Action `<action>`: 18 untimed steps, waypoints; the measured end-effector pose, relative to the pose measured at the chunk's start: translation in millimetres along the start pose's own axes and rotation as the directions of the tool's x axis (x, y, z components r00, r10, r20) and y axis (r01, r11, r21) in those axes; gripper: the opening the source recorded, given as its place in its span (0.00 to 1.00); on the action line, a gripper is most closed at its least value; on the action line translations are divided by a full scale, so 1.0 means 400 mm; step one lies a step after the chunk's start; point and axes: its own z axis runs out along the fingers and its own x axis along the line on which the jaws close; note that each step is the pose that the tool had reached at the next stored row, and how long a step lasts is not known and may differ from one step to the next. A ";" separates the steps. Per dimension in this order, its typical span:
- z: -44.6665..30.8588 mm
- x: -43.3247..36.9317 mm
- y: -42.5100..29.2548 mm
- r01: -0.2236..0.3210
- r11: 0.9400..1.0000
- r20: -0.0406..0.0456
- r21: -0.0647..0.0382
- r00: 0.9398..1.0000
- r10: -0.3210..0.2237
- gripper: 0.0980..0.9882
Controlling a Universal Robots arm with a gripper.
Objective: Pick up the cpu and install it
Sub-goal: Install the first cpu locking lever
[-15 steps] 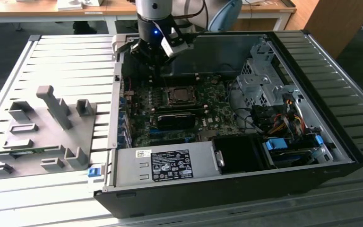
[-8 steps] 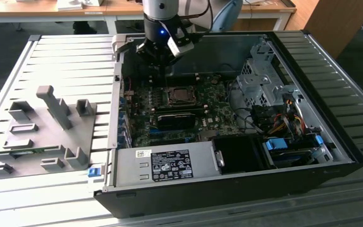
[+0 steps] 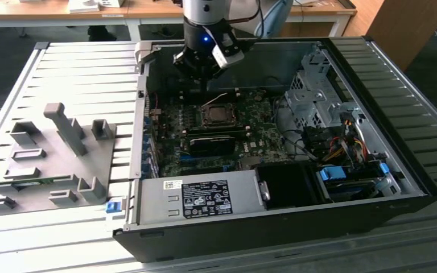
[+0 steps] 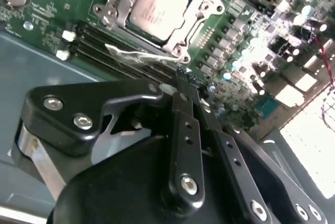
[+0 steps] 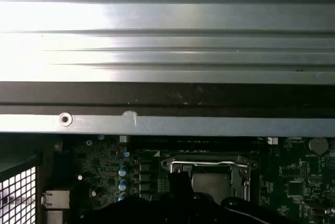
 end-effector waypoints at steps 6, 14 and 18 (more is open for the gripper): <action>0.005 0.000 -0.006 0.000 0.999 0.000 -0.050 1.000 0.000 0.01; 0.021 -0.026 -0.006 -0.005 0.999 0.000 -0.051 1.000 0.005 0.01; 0.033 -0.032 -0.006 -0.005 0.999 0.000 -0.051 1.000 0.005 0.01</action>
